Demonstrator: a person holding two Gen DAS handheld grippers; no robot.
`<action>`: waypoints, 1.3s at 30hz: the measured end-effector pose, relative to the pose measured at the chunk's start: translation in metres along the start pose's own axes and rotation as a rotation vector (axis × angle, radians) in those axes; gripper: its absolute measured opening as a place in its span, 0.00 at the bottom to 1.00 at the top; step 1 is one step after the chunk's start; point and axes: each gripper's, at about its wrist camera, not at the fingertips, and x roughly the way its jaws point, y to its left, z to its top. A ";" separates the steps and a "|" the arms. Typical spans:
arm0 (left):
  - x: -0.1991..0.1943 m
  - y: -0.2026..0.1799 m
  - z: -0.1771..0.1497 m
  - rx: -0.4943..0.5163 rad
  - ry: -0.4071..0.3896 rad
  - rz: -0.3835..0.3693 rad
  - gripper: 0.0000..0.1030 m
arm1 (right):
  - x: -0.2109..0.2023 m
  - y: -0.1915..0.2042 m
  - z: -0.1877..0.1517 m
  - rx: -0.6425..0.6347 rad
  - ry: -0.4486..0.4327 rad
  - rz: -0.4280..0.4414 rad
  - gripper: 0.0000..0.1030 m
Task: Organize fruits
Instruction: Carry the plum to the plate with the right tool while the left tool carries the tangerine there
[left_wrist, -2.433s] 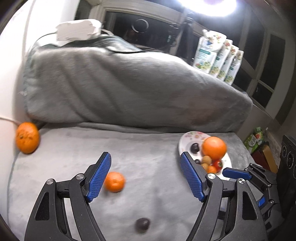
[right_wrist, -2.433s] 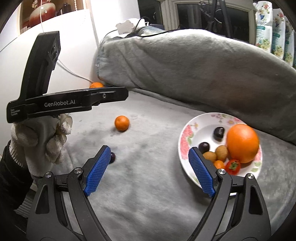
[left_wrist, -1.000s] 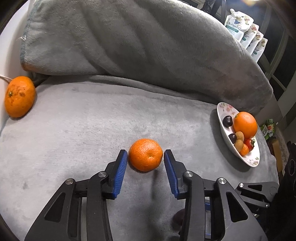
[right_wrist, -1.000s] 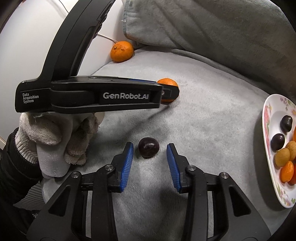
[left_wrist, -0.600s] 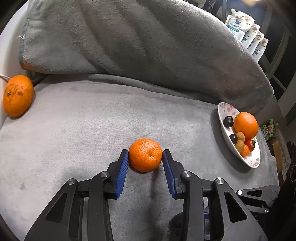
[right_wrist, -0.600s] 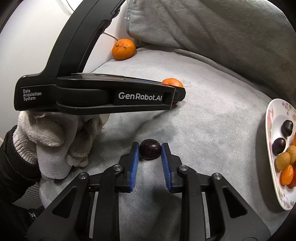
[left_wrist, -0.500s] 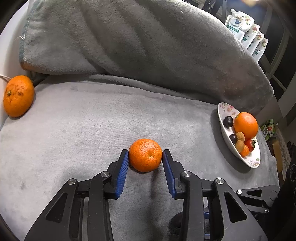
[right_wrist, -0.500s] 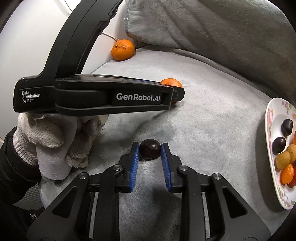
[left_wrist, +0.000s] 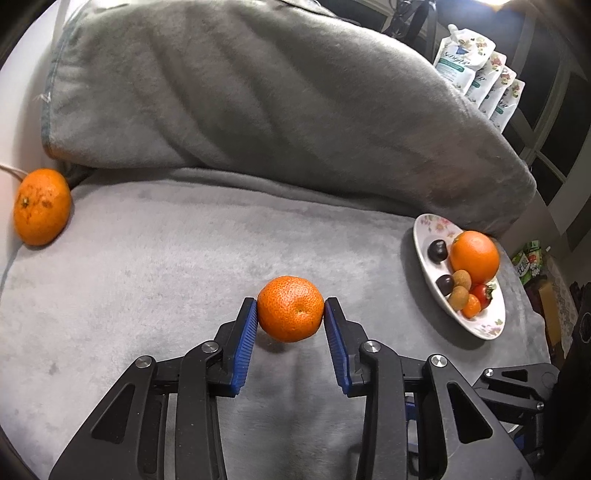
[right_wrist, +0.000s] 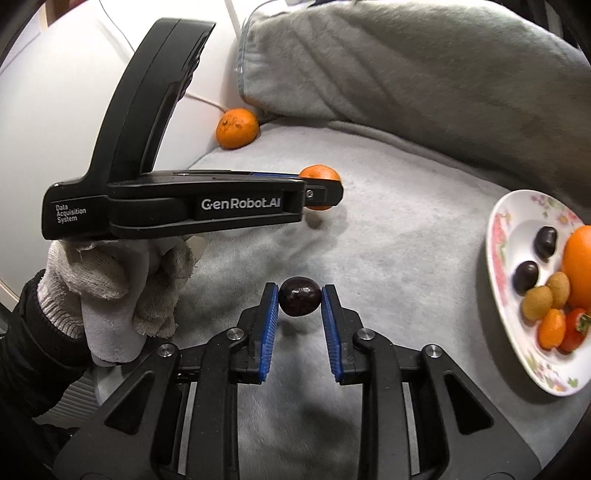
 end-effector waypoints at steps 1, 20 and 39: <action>-0.002 -0.001 0.000 0.003 -0.004 0.001 0.34 | -0.006 -0.002 -0.001 0.004 -0.011 -0.003 0.24; 0.000 -0.060 0.012 0.082 -0.029 -0.066 0.34 | -0.088 -0.053 -0.016 0.107 -0.160 -0.132 0.24; 0.021 -0.110 0.027 0.156 -0.009 -0.111 0.34 | -0.108 -0.083 -0.036 0.160 -0.170 -0.177 0.24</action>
